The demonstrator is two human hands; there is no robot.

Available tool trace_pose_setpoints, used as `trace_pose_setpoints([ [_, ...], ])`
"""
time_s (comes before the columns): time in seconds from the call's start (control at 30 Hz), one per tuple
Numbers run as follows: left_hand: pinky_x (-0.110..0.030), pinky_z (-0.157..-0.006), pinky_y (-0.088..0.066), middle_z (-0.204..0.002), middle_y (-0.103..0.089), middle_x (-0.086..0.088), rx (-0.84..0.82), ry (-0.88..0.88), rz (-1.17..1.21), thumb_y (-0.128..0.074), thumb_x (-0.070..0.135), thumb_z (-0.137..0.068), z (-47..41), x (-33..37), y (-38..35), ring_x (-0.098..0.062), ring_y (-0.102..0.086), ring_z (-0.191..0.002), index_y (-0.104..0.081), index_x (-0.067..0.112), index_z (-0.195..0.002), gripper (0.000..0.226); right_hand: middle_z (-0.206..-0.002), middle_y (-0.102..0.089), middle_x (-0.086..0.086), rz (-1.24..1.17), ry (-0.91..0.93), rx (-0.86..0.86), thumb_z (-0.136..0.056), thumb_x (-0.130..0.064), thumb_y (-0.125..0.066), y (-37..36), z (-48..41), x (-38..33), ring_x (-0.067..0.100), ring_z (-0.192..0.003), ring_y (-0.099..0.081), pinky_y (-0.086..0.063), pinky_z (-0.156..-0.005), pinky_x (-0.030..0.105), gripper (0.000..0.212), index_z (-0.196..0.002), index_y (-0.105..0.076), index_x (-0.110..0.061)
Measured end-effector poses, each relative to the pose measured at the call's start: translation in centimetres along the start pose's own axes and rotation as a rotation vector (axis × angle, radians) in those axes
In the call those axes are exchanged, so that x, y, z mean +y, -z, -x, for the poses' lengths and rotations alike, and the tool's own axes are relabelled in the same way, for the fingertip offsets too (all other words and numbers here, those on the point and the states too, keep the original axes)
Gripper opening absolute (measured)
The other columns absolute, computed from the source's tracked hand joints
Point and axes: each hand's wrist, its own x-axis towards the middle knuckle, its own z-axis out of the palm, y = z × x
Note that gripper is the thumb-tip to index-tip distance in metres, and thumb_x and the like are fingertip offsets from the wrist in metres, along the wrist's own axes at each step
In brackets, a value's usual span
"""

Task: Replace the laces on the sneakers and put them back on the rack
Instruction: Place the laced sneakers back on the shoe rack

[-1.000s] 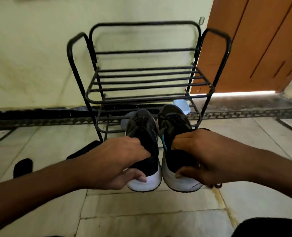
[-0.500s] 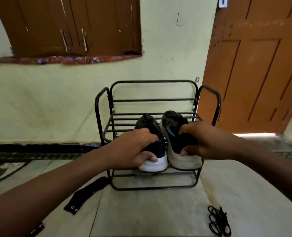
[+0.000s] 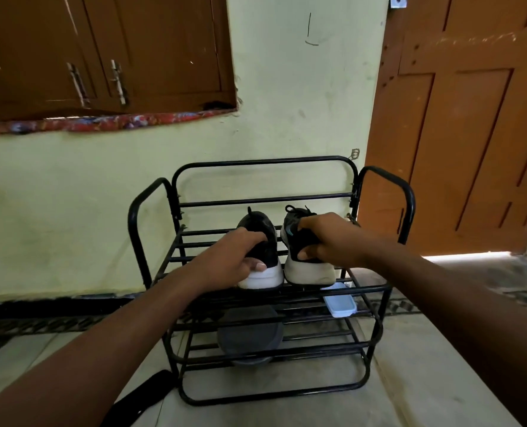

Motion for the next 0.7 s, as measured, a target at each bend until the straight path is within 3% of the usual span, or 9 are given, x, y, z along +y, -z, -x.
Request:
trace_pose_setpoints([
  [0.13,-0.024,-0.072,-0.039,-0.090,-0.050,0.009,0.010,-0.007,0.020,-0.071,0.020,-0.094,-1.7,-1.7,-1.2,0.001,-0.048,-0.085,-0.062,0.014,-0.114,0.023,-0.080,-0.047,-0.020,0.005,0.005,-0.025,-0.088,-0.020,-0.078,-0.9,-2.1,1.5,-0.001,-0.072,-0.048,-0.036,-0.059,0.008,0.028,-0.100,-0.053,-0.025],
  [0.27,-0.028,-0.069,-0.034,-0.088,-0.055,0.003,0.008,-0.024,0.024,-0.070,0.015,-0.093,-2.4,-2.5,-2.1,0.000,-0.048,-0.084,-0.060,0.011,-0.103,0.015,-0.087,-0.056,-0.005,0.040,-0.011,-0.037,-0.086,-0.022,-0.079,-2.2,-2.8,2.6,0.019,-0.083,-0.054,-0.037,-0.061,0.023,0.027,-0.104,-0.061,-0.013],
  [0.37,-0.026,-0.076,-0.036,-0.104,-0.060,0.000,0.036,-0.026,0.004,-0.073,0.019,-0.092,-2.6,-2.6,-2.5,-0.006,-0.048,-0.090,-0.062,0.011,-0.114,0.026,-0.095,-0.059,0.000,0.057,-0.015,0.009,-0.089,-0.024,-0.077,-2.9,-2.3,2.6,0.022,-0.089,-0.056,-0.037,-0.063,0.025,0.029,-0.110,-0.061,-0.012],
  [0.43,-0.024,-0.088,-0.038,-0.120,-0.056,0.002,0.095,-0.020,0.012,-0.077,0.021,-0.089,-2.3,-2.4,-2.6,-0.011,-0.051,-0.107,-0.059,0.014,-0.127,0.042,-0.115,-0.060,0.007,0.080,-0.023,0.045,-0.090,-0.028,-0.075,-3.3,-1.7,2.7,0.028,-0.106,-0.057,-0.043,-0.078,0.031,0.046,-0.131,-0.058,-0.015],
  [0.53,-0.023,-0.103,-0.036,-0.137,-0.046,0.003,0.180,-0.053,-0.002,-0.078,0.022,-0.086,-1.2,-0.9,-2.9,-0.012,-0.043,-0.124,-0.049,0.019,-0.141,0.062,-0.152,-0.042,0.011,0.175,-0.010,0.050,-0.091,-0.028,-0.073,-4.1,0.2,2.5,0.034,-0.135,-0.043,-0.044,-0.106,0.044,0.076,-0.157,-0.034,-0.027],
  [0.6,-0.025,-0.107,-0.037,-0.141,-0.044,0.002,0.217,-0.103,-0.007,-0.078,0.025,-0.084,-0.5,0.6,-3.0,-0.014,-0.043,-0.128,-0.046,0.019,-0.143,0.068,-0.167,-0.017,0.012,0.299,0.000,0.075,-0.090,-0.031,-0.073,-4.7,1.8,2.1,0.037,-0.149,-0.025,-0.038,-0.114,0.050,0.089,-0.161,-0.019,-0.036],
  [0.67,-0.028,-0.110,-0.038,-0.141,-0.045,0.003,0.221,-0.138,0.056,-0.078,0.025,-0.085,0.4,2.6,-3.6,-0.014,-0.045,-0.130,-0.045,0.019,-0.143,0.068,-0.169,-0.008,0.014,0.339,-0.023,0.143,-0.089,-0.031,-0.073,-5.5,3.7,1.6,0.039,-0.153,-0.016,-0.033,-0.115,0.054,0.091,-0.161,-0.017,-0.036],
  [0.7,-0.027,-0.111,-0.039,-0.141,-0.046,0.003,0.220,-0.150,0.100,-0.078,0.024,-0.086,1.2,3.8,-4.2,-0.013,-0.046,-0.131,-0.045,0.019,-0.143,0.066,-0.168,-0.012,0.017,0.324,-0.038,0.194,-0.088,-0.029,-0.073,-6.0,5.0,1.3,0.040,-0.152,-0.018,-0.033,-0.115,0.054,0.087,-0.160,-0.024,-0.031],
])
